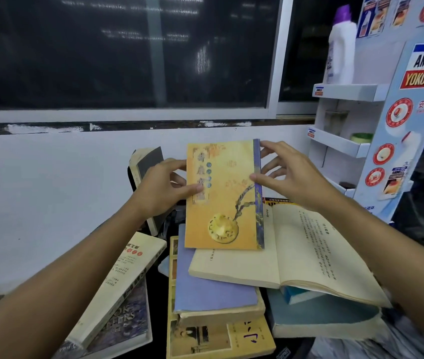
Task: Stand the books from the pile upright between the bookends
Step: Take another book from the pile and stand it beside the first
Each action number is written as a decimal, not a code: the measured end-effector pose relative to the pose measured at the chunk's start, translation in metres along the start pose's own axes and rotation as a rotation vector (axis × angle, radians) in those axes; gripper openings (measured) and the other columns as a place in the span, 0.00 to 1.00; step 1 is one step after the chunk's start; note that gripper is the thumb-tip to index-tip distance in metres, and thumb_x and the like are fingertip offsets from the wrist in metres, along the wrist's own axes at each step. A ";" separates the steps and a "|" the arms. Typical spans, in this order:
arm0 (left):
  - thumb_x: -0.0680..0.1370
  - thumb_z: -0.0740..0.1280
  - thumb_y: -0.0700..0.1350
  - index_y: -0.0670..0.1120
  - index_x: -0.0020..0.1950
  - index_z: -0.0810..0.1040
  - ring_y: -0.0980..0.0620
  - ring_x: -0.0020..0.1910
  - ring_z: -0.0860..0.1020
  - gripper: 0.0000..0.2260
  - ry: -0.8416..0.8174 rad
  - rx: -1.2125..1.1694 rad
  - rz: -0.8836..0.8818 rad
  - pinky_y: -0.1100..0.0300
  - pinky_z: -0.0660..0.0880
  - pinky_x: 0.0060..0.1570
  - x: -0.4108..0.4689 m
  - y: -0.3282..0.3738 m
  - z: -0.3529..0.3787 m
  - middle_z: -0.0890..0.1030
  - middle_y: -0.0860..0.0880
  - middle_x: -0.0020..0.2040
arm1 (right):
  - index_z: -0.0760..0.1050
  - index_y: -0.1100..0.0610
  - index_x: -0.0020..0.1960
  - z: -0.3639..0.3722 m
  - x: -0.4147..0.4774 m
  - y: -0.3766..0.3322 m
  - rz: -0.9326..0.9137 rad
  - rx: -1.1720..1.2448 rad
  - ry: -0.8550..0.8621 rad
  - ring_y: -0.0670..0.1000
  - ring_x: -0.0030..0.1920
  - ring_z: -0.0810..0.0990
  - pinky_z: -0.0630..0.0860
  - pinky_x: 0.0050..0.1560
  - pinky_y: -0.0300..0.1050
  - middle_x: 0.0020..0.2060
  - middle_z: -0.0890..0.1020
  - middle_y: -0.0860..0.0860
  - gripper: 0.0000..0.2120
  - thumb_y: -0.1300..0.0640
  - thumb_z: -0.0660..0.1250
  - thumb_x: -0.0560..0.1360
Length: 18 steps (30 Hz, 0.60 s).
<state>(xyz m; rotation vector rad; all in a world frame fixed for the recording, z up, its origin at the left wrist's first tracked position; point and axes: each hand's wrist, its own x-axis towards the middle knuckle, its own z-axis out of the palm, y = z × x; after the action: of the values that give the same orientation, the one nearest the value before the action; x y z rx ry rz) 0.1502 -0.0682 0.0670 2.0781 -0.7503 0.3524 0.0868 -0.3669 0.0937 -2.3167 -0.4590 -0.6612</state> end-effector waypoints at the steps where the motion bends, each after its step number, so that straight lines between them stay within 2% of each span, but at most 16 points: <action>1: 0.73 0.78 0.52 0.54 0.68 0.78 0.53 0.47 0.85 0.25 0.016 -0.005 0.011 0.56 0.83 0.52 0.001 0.002 -0.001 0.79 0.54 0.61 | 0.66 0.49 0.76 -0.001 -0.001 -0.006 -0.013 0.023 0.021 0.46 0.49 0.83 0.83 0.48 0.43 0.60 0.76 0.46 0.34 0.48 0.75 0.74; 6: 0.73 0.78 0.49 0.55 0.68 0.76 0.55 0.49 0.85 0.24 0.060 0.006 0.034 0.54 0.84 0.51 0.003 0.006 0.001 0.79 0.53 0.61 | 0.65 0.49 0.75 -0.004 -0.006 -0.033 -0.024 0.092 0.068 0.47 0.47 0.84 0.84 0.43 0.48 0.54 0.77 0.44 0.34 0.53 0.75 0.74; 11: 0.73 0.78 0.49 0.55 0.69 0.76 0.54 0.50 0.84 0.25 0.052 -0.014 0.053 0.54 0.84 0.51 0.001 0.008 0.002 0.78 0.52 0.63 | 0.67 0.49 0.73 -0.005 -0.007 -0.056 -0.088 0.010 0.041 0.47 0.50 0.83 0.83 0.44 0.38 0.56 0.76 0.44 0.30 0.51 0.74 0.74; 18: 0.73 0.78 0.51 0.56 0.69 0.76 0.55 0.53 0.84 0.25 0.035 0.014 0.039 0.52 0.83 0.54 -0.001 0.006 -0.008 0.80 0.54 0.62 | 0.71 0.52 0.70 0.003 -0.001 -0.081 -0.152 -0.092 0.111 0.46 0.45 0.84 0.78 0.40 0.27 0.52 0.77 0.45 0.26 0.51 0.75 0.75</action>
<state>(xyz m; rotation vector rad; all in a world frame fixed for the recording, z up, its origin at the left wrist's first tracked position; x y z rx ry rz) 0.1457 -0.0642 0.0747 2.0671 -0.7698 0.4152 0.0474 -0.3073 0.1326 -2.3320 -0.5679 -0.8963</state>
